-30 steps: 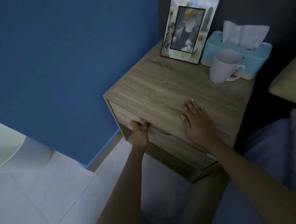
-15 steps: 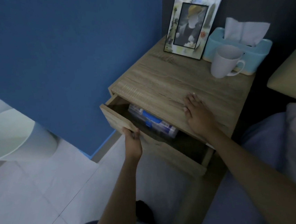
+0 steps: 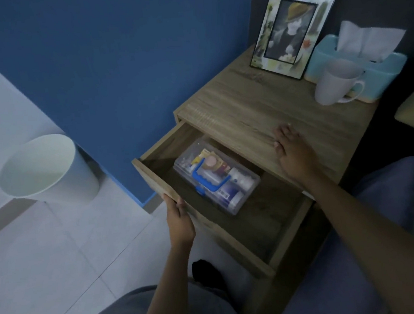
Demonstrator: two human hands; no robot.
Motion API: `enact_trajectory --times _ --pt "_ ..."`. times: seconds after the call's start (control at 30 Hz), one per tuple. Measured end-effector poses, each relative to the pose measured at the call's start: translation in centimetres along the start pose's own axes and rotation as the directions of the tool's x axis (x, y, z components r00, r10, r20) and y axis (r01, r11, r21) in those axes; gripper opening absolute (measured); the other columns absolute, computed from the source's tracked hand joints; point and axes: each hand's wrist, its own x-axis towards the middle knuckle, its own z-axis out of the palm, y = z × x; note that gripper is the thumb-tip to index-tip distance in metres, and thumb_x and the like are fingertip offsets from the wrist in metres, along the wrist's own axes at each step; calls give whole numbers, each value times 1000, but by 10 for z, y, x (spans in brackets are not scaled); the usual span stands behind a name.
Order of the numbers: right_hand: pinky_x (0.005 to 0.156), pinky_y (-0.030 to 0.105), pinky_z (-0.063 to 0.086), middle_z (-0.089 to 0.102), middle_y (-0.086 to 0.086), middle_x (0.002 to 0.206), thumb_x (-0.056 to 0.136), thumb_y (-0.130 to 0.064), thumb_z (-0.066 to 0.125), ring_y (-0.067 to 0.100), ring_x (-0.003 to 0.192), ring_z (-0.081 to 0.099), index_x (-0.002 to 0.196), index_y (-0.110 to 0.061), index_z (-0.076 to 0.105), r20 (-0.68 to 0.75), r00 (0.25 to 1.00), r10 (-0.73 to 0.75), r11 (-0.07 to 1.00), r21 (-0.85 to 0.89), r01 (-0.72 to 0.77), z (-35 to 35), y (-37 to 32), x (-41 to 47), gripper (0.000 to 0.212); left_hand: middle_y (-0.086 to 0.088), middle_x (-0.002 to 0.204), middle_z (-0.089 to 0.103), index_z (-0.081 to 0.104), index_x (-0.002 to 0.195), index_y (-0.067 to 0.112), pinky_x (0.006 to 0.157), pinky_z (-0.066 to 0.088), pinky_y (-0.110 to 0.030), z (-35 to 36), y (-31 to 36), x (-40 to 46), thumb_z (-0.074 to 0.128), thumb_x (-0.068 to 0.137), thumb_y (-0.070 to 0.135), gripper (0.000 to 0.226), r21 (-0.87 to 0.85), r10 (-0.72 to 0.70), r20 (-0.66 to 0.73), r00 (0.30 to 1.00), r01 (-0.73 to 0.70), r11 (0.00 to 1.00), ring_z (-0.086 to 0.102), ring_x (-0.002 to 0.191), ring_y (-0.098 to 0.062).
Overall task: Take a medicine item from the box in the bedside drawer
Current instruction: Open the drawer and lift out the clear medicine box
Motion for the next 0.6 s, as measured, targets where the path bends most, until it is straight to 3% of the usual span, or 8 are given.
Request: enact_trajectory --times 0.13,0.23,0.3,0.37,0.47,0.53,0.6 --pt "121 38 13 23 8 160 103 -27 22 22 149 15 150 -9 26 -8 1000 -2 1000 2 2 1 2 1 51 -2 158 30 14 153 23 118 25 -45 -5 -3 -1 26 100 43 58 -21 0 -22 1000 0 1000 31 143 -26" --pt "121 37 12 24 8 159 103 -26 24 22 149 15 149 -8 27 -8 1000 6 1000 0 -6 0 0 1 50 1 161 22 13 154 21 120 21 -43 -2 6 -2 29 102 36 56 -43 -9 -144 990 3 999 23 147 -23" --pt "120 37 12 24 10 159 103 -27 24 22 149 14 150 -7 26 1 1000 28 1000 9 -28 -3 -3 0 50 2 161 22 15 153 21 119 22 -40 -2 25 4 33 102 34 56 -40 70 -281 957 -84 996 21 147 -20" --pt "119 39 17 27 12 158 103 -30 25 23 148 18 148 -6 29 -42 996 80 995 60 -78 -7 -12 -8 51 -1 157 31 25 151 18 116 26 -31 -3 49 18 36 101 31 53 57 258 -343 903 -254 966 28 144 -13" --pt "116 40 29 36 13 153 101 -39 29 22 144 30 143 -8 38 -251 951 178 962 249 -114 -4 -46 -43 53 -4 144 48 40 141 17 105 33 -23 -1 79 50 35 100 37 46 260 434 -174 884 -384 886 41 130 -6" --pt "112 28 33 38 3 152 99 -47 27 9 142 32 142 -19 39 -268 945 188 910 409 -66 8 -82 -78 53 -8 134 55 47 134 16 101 41 -32 2 86 74 35 99 43 46 380 404 15 915 -379 844 50 124 -16" --pt "98 9 39 42 -9 146 97 -53 25 -11 132 36 137 -41 39 -197 962 189 839 542 -53 25 -115 -108 44 -9 132 55 48 131 17 98 46 -39 6 85 96 35 98 46 46 506 312 164 936 -351 788 53 121 -22"
